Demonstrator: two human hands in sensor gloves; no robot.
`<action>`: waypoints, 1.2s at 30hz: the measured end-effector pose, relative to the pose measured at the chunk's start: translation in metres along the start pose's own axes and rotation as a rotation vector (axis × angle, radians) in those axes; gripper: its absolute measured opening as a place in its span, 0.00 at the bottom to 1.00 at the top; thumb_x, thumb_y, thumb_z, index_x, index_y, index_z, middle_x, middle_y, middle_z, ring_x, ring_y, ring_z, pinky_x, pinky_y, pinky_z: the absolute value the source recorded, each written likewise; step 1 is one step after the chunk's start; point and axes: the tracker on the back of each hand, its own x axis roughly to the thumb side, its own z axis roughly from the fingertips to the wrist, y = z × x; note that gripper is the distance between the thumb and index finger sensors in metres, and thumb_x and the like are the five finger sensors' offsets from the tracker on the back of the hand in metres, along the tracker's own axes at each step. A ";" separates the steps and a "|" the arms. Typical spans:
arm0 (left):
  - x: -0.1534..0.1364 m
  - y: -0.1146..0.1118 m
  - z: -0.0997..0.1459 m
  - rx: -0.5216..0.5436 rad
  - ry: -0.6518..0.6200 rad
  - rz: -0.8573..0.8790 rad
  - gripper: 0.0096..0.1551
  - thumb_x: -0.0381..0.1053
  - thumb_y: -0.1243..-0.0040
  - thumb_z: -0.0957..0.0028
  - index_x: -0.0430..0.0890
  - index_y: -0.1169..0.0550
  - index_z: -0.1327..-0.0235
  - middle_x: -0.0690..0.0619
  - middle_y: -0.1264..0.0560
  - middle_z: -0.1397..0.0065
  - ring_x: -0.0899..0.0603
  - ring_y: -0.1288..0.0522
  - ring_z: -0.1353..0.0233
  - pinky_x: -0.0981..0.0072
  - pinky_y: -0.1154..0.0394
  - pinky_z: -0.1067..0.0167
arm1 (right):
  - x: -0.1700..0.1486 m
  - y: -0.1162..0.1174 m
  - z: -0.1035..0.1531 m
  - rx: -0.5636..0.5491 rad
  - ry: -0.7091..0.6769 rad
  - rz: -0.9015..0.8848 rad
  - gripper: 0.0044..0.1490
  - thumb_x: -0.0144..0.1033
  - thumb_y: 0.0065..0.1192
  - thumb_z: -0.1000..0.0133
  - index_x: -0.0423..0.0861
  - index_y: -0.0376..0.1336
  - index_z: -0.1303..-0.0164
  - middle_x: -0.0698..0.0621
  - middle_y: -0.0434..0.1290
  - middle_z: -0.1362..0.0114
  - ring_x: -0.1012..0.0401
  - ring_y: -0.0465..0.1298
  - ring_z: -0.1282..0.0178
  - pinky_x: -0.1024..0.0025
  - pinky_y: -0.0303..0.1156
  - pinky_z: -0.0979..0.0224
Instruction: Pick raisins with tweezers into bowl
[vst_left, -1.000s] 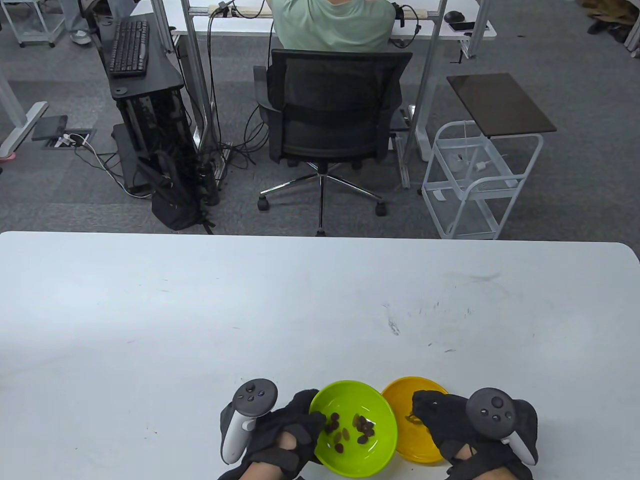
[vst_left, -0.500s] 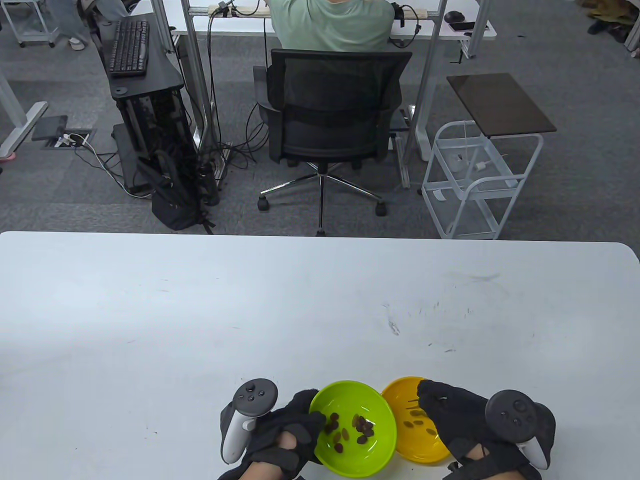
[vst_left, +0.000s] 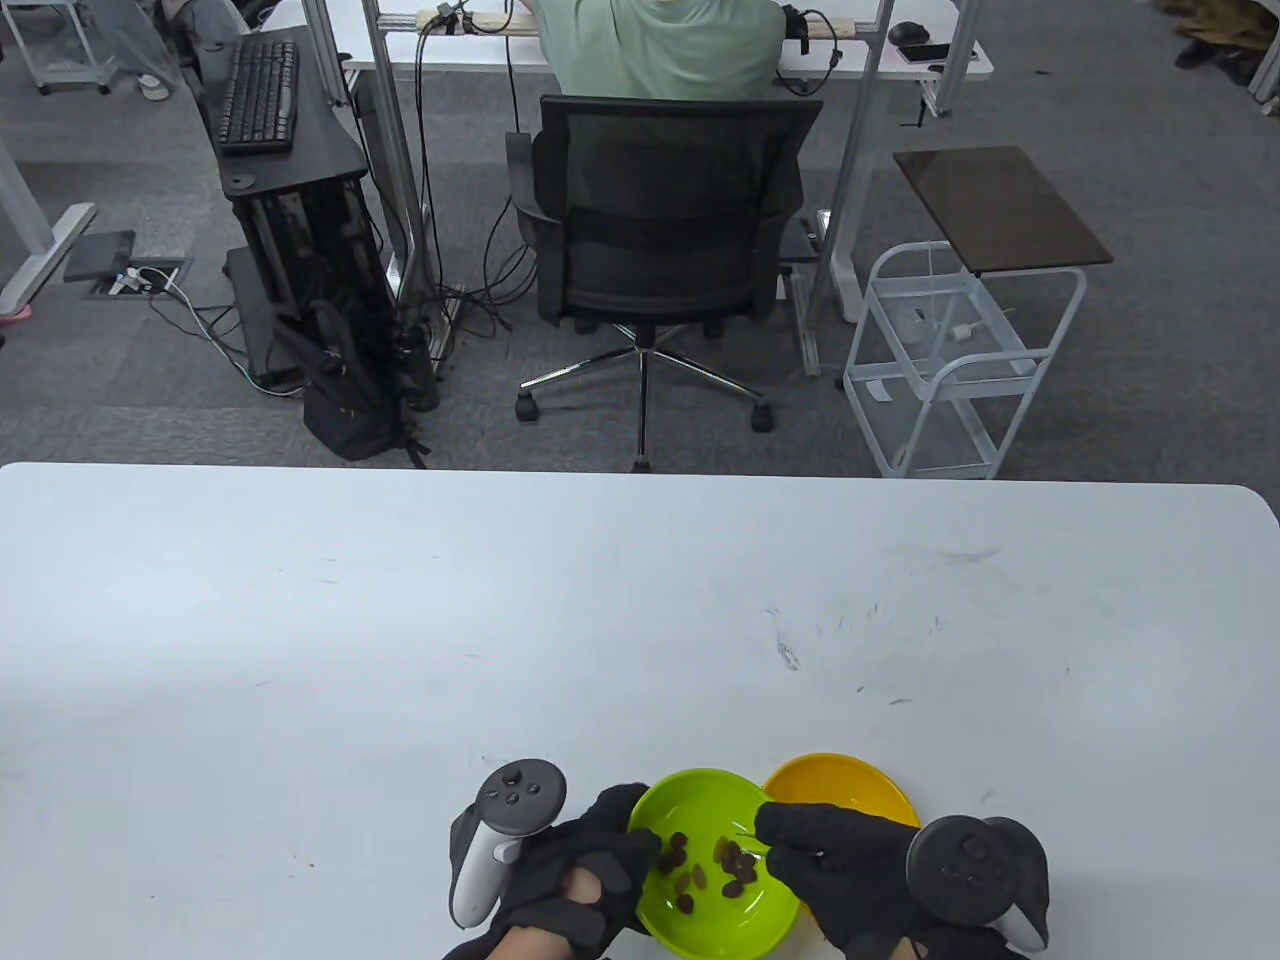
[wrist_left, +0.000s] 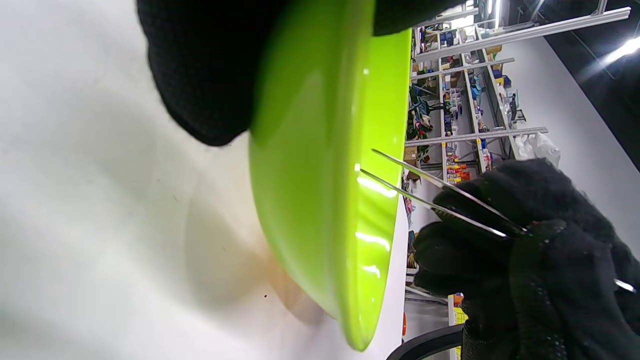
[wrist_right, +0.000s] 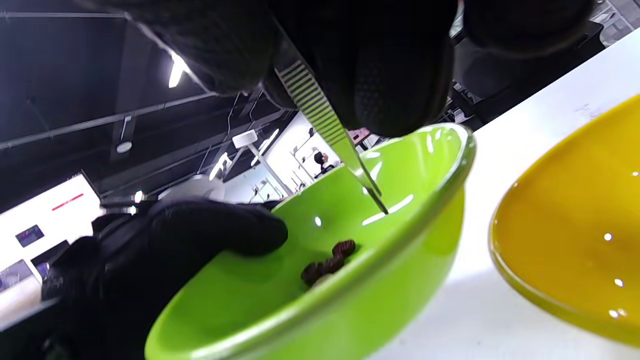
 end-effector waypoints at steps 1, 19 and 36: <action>0.000 0.000 0.000 -0.003 -0.002 -0.005 0.38 0.47 0.48 0.45 0.41 0.42 0.21 0.41 0.34 0.24 0.34 0.16 0.37 0.62 0.11 0.52 | 0.001 0.002 -0.001 0.012 -0.003 0.020 0.25 0.46 0.71 0.44 0.50 0.74 0.39 0.50 0.78 0.38 0.51 0.84 0.50 0.50 0.78 0.52; 0.001 -0.006 -0.002 -0.025 -0.005 -0.020 0.38 0.48 0.48 0.45 0.41 0.42 0.21 0.41 0.34 0.24 0.34 0.16 0.37 0.62 0.11 0.52 | 0.005 0.011 -0.002 0.041 -0.023 0.070 0.23 0.46 0.71 0.45 0.50 0.75 0.42 0.50 0.79 0.40 0.52 0.85 0.51 0.51 0.78 0.52; -0.003 0.003 -0.001 0.011 0.020 -0.007 0.38 0.47 0.48 0.45 0.41 0.42 0.21 0.40 0.34 0.25 0.33 0.16 0.37 0.61 0.11 0.52 | -0.033 -0.034 0.008 -0.175 0.131 0.033 0.23 0.46 0.71 0.45 0.49 0.76 0.42 0.50 0.79 0.40 0.51 0.85 0.52 0.51 0.78 0.53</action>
